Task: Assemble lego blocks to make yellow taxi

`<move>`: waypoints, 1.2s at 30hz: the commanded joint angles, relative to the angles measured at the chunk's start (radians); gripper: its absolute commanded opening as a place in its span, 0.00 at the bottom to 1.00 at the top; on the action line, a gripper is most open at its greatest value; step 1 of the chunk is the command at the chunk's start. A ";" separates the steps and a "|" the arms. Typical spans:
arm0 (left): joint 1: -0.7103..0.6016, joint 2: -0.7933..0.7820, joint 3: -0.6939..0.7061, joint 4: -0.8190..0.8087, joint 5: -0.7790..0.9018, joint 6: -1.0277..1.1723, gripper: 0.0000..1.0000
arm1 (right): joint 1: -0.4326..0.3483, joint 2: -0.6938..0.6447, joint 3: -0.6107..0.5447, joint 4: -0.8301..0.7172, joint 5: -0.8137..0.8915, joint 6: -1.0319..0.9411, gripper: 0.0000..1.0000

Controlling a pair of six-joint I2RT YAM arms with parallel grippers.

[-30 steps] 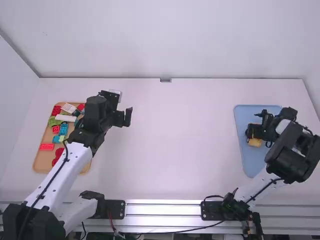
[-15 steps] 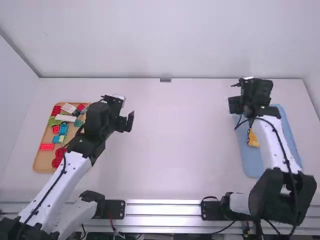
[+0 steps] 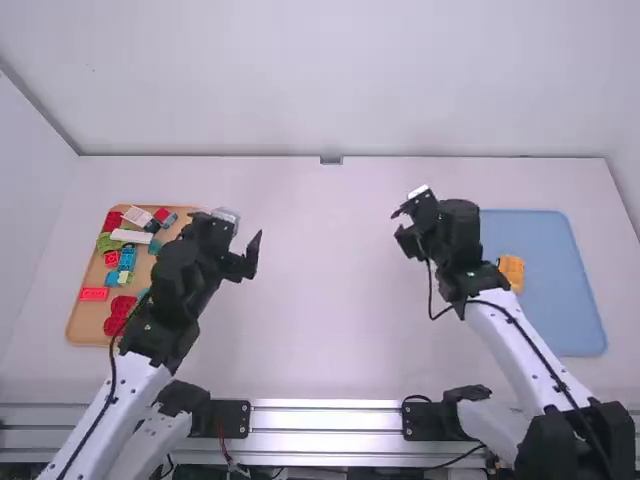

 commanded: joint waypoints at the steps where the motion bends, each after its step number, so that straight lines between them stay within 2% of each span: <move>1: 0.038 -0.041 -0.039 0.017 0.020 -0.050 0.89 | -0.031 -0.056 -0.034 0.005 -0.038 0.036 0.89; 10: 0.215 -0.218 -0.216 0.017 0.020 -0.097 0.71 | -0.193 -0.217 -0.195 0.005 -0.057 0.198 0.73; 22: 0.220 -0.494 -0.492 0.017 0.020 -0.097 0.44 | -0.196 -0.486 -0.465 0.005 -0.057 0.463 0.46; 26: 0.220 -0.580 -0.578 0.017 0.020 -0.097 0.35 | -0.196 -0.581 -0.560 0.005 -0.057 0.463 0.37; 36: 0.220 -0.742 -0.581 0.017 0.020 -0.097 0.19 | -0.196 -0.776 -0.739 0.005 -0.057 0.463 0.17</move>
